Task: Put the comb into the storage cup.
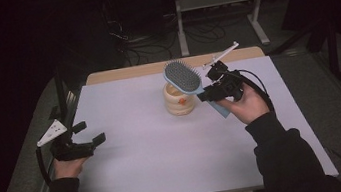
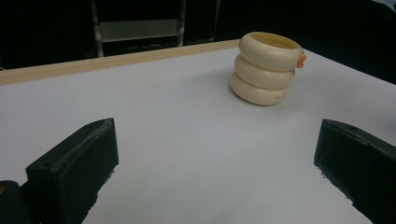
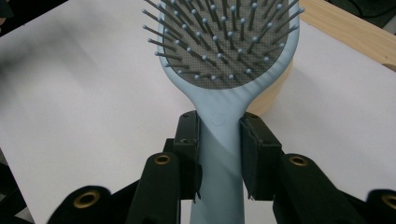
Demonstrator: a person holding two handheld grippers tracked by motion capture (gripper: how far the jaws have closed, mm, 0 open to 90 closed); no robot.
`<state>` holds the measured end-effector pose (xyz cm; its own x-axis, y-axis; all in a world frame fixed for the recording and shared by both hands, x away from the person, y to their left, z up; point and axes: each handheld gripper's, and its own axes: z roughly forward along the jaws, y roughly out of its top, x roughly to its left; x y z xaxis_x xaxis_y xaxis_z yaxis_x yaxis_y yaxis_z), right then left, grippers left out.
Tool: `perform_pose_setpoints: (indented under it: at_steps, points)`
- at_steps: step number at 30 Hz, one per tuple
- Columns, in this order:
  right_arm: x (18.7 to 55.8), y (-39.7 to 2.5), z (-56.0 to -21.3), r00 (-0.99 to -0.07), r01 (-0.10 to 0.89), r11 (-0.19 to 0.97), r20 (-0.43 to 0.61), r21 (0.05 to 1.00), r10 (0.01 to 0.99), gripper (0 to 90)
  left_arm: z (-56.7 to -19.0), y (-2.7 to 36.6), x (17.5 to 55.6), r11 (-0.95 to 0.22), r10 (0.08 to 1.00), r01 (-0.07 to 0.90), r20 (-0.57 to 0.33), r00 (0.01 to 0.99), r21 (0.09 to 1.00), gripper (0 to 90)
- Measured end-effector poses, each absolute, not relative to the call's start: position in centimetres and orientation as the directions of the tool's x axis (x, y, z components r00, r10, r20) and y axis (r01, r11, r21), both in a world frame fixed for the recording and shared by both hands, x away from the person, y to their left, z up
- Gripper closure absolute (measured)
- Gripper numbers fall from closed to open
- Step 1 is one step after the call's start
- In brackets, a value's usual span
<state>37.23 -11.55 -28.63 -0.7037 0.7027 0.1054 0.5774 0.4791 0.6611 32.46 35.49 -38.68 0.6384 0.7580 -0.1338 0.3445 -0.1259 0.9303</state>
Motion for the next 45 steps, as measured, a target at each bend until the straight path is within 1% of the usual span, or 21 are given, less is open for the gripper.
perform_pose_setpoints:
  at_steps: [4,11,16,19,25,31,40,45]
  points:
    - [37.5,-11.1,-28.4,-0.713,0.565,0.492,0.093,0.663,0.694,68.8,-38.1,34.7,32.9,-0.168,0.753,0.340,-0.102,0.650,0.925,0.0]
    - [37.6,-10.5,-27.8,-0.724,0.546,0.496,0.082,0.675,0.685,68.8,-37.1,33.4,33.8,-0.215,0.727,0.344,-0.085,0.682,0.914,0.0]
    - [37.6,-10.1,-27.3,-0.732,0.531,0.501,0.071,0.684,0.678,68.8,-36.0,32.5,33.8,-0.250,0.711,0.292,-0.031,0.703,0.923,0.0]
    - [37.6,-9.8,-27.2,-0.737,0.523,0.505,0.067,0.687,0.673,68.8,-35.2,32.0,34.0,-0.258,0.701,0.280,-0.020,0.712,0.925,0.0]
    - [37.8,-9.2,-27.4,-0.745,0.514,0.511,0.062,0.689,0.664,68.8,-33.8,30.7,34.9,-0.269,0.682,0.269,-0.014,0.731,0.925,0.0]
    - [37.8,-8.9,-27.4,-0.748,0.510,0.517,0.058,0.688,0.662,68.8,-33.2,29.8,35.6,-0.281,0.669,0.272,-0.015,0.743,0.921,0.0]
    - [38.0,-8.1,-27.4,-0.753,0.499,0.518,0.053,0.695,0.655,68.8,-32.1,27.9,36.4,-0.278,0.640,0.269,-0.032,0.768,0.922,0.0]
    - [38.0,-7.5,-27.4,-0.762,0.486,0.523,0.046,0.700,0.646,68.8,-31.3,26.6,36.9,-0.259,0.614,0.270,-0.058,0.787,0.927,0.0]
